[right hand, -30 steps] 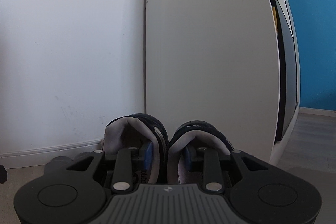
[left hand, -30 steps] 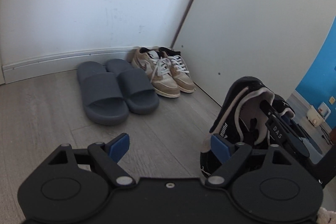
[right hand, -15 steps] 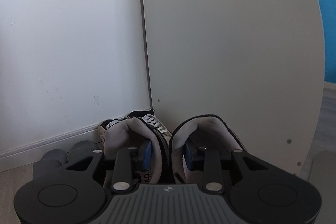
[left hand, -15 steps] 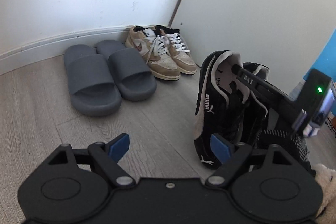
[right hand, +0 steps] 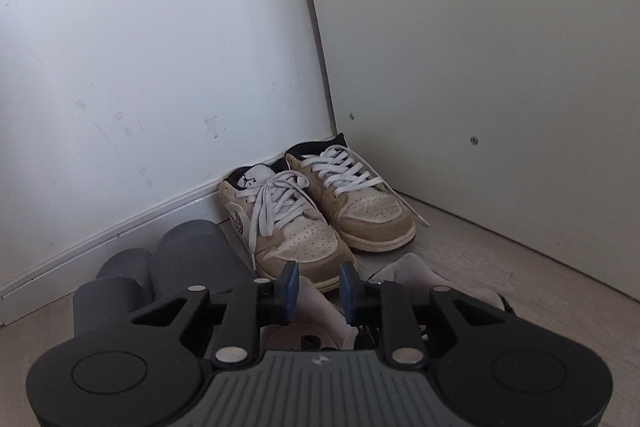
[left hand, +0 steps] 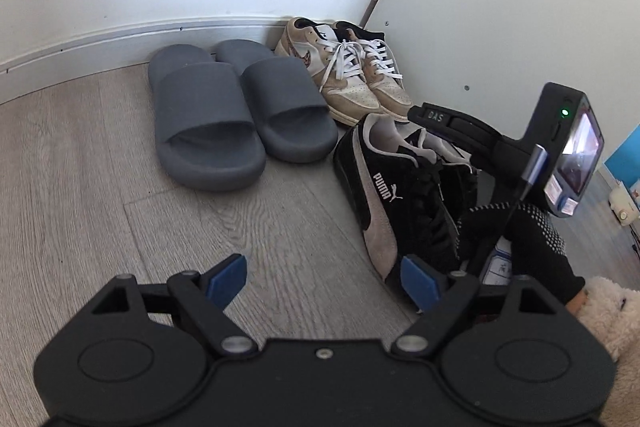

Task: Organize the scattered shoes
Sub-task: 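Lower the Puma sneakers onto the floor beside the tan sneakers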

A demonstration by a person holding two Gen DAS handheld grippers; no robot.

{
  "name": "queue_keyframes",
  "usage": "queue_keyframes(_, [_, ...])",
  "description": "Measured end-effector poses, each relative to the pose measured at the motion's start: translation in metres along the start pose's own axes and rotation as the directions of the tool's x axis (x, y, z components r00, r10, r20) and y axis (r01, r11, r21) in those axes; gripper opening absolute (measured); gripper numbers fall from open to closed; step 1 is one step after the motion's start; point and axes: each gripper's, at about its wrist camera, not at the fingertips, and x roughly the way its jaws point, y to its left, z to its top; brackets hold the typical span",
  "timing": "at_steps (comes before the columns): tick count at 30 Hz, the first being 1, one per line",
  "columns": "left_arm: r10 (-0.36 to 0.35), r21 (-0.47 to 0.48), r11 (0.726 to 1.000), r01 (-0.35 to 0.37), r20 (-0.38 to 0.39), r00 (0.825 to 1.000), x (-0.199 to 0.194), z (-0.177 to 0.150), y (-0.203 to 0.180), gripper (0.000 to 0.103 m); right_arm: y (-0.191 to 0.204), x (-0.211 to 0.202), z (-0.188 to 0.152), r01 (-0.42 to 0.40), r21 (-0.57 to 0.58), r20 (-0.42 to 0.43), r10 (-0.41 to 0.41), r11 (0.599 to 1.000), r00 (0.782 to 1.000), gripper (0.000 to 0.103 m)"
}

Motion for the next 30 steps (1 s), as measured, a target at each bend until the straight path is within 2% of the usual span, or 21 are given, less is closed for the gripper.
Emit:
queue_keyframes(4, [-0.003, -0.004, 1.000, 0.003, 0.003, 1.000, -0.004, -0.001, 0.001, 0.085, -0.007, -0.033, -0.017, 0.029, -0.037, 0.005, -0.029, 0.999, 1.000, 0.027])
queue_keyframes(7, [-0.003, -0.015, 1.000, 0.002, -0.007, 1.000, -0.005, -0.003, 0.005, 0.085, -0.007, -0.061, -0.036, 0.043, -0.141, 0.025, -0.040, 0.989, 0.999, 0.035])
queue_keyframes(9, [-0.005, -0.028, 1.000, 0.005, -0.011, 1.000, -0.006, -0.005, 0.008, 0.085, -0.007, -0.078, -0.050, 0.058, -0.225, 0.044, -0.049, 0.973, 0.998, 0.044])
queue_keyframes(12, [-0.008, -0.040, 0.999, 0.008, -0.007, 1.000, -0.010, -0.006, 0.010, 0.085, -0.014, -0.098, -0.061, 0.111, -0.230, 0.061, -0.099, 0.967, 0.993, 0.061])
queue_keyframes(13, [-0.009, -0.044, 0.999, 0.009, -0.005, 1.000, -0.011, -0.007, 0.010, 0.085, -0.017, -0.104, -0.065, 0.122, -0.226, 0.062, -0.111, 0.966, 0.992, 0.062])
queue_keyframes(16, [-0.011, -0.057, 0.998, 0.011, -0.006, 1.000, -0.015, -0.009, 0.012, 0.085, -0.023, -0.115, -0.075, 0.102, -0.206, 0.035, -0.097, 0.973, 0.995, 0.067])
queue_keyframes(18, [-0.011, -0.063, 0.998, 0.011, -0.009, 1.000, -0.016, -0.011, 0.014, 0.085, -0.023, -0.116, -0.081, 0.096, -0.239, 0.018, -0.094, 0.966, 0.995, 0.079])
queue_keyframes(20, [-0.008, -0.062, 0.998, 0.008, -0.009, 1.000, -0.019, -0.013, 0.015, 0.085, -0.026, -0.112, -0.085, 0.116, -0.243, -0.004, -0.121, 0.963, 0.993, 0.079])
queue_keyframes(24, [0.004, -0.060, 0.998, -0.004, -0.006, 1.000, -0.023, -0.015, 0.018, 0.085, -0.045, -0.101, -0.082, 0.142, -0.098, -0.053, -0.148, 0.985, 0.988, 0.080])
queue_keyframes(30, [0.023, -0.084, 0.996, -0.025, -0.021, 1.000, -0.022, -0.019, 0.025, 0.085, -0.046, -0.087, -0.080, 0.167, -0.089, -0.055, -0.172, 0.982, 0.984, 0.083])
